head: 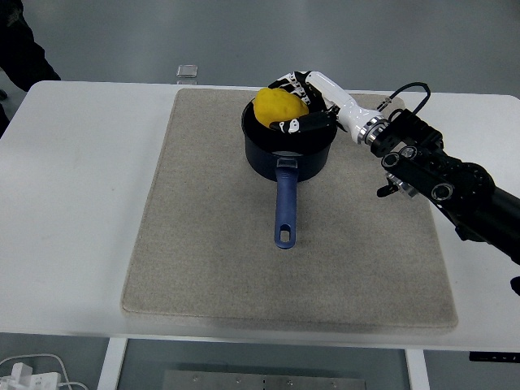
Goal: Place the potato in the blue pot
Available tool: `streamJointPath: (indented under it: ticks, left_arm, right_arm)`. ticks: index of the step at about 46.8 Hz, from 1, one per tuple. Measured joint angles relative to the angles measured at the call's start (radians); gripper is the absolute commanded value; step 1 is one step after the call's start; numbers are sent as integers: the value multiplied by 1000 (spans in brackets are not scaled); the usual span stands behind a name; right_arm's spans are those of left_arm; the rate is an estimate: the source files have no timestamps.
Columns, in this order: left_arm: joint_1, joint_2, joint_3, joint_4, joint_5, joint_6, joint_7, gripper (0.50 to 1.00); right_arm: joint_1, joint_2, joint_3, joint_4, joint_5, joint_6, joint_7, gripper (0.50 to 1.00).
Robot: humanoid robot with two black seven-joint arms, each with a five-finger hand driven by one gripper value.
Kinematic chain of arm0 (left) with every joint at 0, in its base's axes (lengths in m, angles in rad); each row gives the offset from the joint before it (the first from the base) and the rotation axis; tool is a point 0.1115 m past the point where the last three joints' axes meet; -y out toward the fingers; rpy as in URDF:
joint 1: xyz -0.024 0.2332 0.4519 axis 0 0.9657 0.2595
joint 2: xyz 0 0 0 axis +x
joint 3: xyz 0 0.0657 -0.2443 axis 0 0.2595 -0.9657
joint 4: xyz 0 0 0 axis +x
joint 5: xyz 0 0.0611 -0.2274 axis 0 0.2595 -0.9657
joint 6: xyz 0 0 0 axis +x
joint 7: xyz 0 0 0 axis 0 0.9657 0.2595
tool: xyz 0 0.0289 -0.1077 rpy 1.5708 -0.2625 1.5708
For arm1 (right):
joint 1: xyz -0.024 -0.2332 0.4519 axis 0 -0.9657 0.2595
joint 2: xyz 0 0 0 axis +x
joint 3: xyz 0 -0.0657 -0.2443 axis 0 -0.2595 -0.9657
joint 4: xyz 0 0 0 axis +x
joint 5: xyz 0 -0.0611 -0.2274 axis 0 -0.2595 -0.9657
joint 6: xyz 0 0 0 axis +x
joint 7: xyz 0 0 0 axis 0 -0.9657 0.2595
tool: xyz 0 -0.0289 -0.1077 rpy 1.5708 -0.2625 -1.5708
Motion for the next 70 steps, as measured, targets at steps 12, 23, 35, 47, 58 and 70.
streamJointPath:
  ticks: [12,23,35,47,58,70]
  left_arm:
    - [0,0,1,0,0,0,1,999]
    - [0,0,1,0,0,-1,1,999]
    - [1,0,1,0,0,-1,0,999]
    - [1,0,0,0,0,-1,0,999]
    - [2,0,1,0,0,-1,0,999]
    - [2,0,0,1,0,-1,0,999]
  right_arm:
    - [-8,0,4,0,9,1,-1,870]
    - [-13,-1,9,1,12,2,-2,903]
    - [-14,-13,9,2,14,3,-1,911]
    - [-10,-18,9,3,15,4,-1,913]
    - [-10,-28,12,3,16,3,0,913]
    - [-9,-45,20,3,16,2,-1,913]
